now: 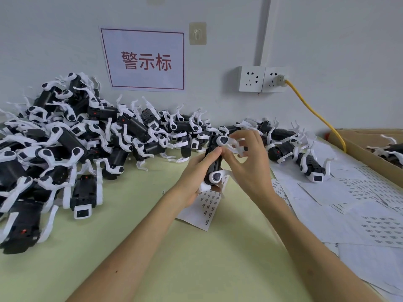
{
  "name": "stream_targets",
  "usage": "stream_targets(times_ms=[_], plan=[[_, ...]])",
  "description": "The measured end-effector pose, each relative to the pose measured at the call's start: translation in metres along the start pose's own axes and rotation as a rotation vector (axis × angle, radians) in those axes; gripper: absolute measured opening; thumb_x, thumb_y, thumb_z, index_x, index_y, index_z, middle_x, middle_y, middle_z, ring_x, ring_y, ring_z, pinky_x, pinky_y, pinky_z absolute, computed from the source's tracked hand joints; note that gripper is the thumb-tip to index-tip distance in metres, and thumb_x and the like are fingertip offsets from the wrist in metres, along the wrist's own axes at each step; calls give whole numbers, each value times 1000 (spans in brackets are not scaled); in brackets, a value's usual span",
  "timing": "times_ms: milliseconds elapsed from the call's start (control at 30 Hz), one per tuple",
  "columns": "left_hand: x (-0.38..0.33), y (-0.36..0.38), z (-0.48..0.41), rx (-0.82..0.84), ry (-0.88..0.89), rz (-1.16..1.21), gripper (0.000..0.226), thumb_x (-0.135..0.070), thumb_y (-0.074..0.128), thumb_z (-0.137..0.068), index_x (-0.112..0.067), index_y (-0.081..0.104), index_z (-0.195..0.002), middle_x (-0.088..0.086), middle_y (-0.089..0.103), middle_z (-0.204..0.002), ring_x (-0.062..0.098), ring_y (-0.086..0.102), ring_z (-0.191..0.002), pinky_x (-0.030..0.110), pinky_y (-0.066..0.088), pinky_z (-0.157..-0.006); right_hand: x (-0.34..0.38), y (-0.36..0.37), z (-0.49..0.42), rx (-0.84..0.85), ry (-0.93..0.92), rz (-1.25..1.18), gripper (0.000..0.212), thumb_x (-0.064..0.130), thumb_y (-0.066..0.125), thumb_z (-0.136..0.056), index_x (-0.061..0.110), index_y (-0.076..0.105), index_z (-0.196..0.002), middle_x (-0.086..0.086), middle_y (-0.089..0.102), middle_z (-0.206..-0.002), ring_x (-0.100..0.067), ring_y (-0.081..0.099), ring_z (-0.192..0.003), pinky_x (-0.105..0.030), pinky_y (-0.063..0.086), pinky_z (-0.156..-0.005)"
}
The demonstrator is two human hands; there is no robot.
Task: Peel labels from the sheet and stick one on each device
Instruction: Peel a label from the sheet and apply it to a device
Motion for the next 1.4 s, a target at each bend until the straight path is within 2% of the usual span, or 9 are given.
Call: stream_targets(times_ms=[167, 333, 567, 733, 833, 1067, 1200, 1267, 1400], plan=[[3, -3, -2, -23, -14, -28, 31, -48, 61, -99, -21, 76, -94, 13, 57, -82, 23, 61, -61, 32, 54, -52, -1, 2, 1, 6, -20, 58, 22, 21, 73, -92, 18, 60, -110, 9, 60, -108, -8, 60, -89, -9, 42, -73], [6, -7, -5, -38, -33, -68, 32, -45, 60, -100, -16, 75, -98, 14, 62, -80, 25, 65, -60, 32, 54, -51, 0, 2, 4, -25, -28, 108, 20, 25, 72, -93, 20, 59, -109, 15, 58, -106, 8, 55, -91, -8, 43, -71], [12, -9, -8, -18, -53, -87, 26, -46, 62, -85, -26, 76, -78, 13, 67, -75, 26, 67, -59, 31, 54, -50, 4, -1, 4, -39, -95, 148, 21, 22, 76, -91, 14, 64, -107, 10, 60, -103, -5, 55, -91, -11, 40, -76], [18, -12, -11, -85, -60, -138, 35, -45, 67, -79, -12, 68, -91, 8, 60, -73, 26, 67, -58, 31, 53, -48, 10, -3, 2, -28, -230, 205, 11, 9, 78, -86, 10, 70, -93, 0, 61, -101, -21, 60, -96, -37, 51, -80], [19, -14, -12, -103, -62, -183, 38, -46, 66, -77, -11, 66, -92, 9, 59, -73, 25, 66, -56, 31, 52, -48, 8, -3, 2, -15, -259, 220, 10, 6, 79, -85, 9, 69, -89, -3, 62, -99, -23, 62, -92, -41, 52, -77], [20, -17, -12, -87, -82, -255, 30, -40, 61, -93, -10, 65, -94, 4, 64, -63, 28, 67, -59, 32, 53, -49, 8, 4, 8, -107, -364, 396, 14, 0, 75, -83, 10, 65, -83, -1, 63, -89, -25, 57, -75, -31, 36, -68], [19, -16, -10, -89, -104, -227, 32, -38, 62, -90, -7, 67, -95, 9, 66, -64, 26, 66, -56, 29, 52, -49, 7, 8, 6, -79, -358, 390, 16, -3, 73, -83, 9, 63, -84, 0, 61, -90, -22, 55, -77, -23, 34, -65], [18, -15, -8, -74, -123, -195, 39, -42, 65, -82, -6, 68, -95, 12, 67, -68, 26, 66, -57, 29, 52, -50, 2, 7, 4, -35, -281, 317, 12, 2, 72, -87, 11, 66, -93, 1, 61, -98, -18, 57, -86, -22, 38, -67], [15, -11, -6, -16, -122, -93, 37, -37, 67, -89, -4, 69, -105, 19, 69, -81, 31, 68, -68, 33, 56, -57, -9, 4, -1, 199, -58, 87, 36, 17, 70, -89, 23, 63, -124, 12, 59, -121, 0, 57, -109, -11, 42, -84]])
Point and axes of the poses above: each hand's wrist, its own z-axis away from the middle knuckle, its own y-axis out of the palm, x = y × z, the point moved 6 cm from there along -z, towards the middle knuckle
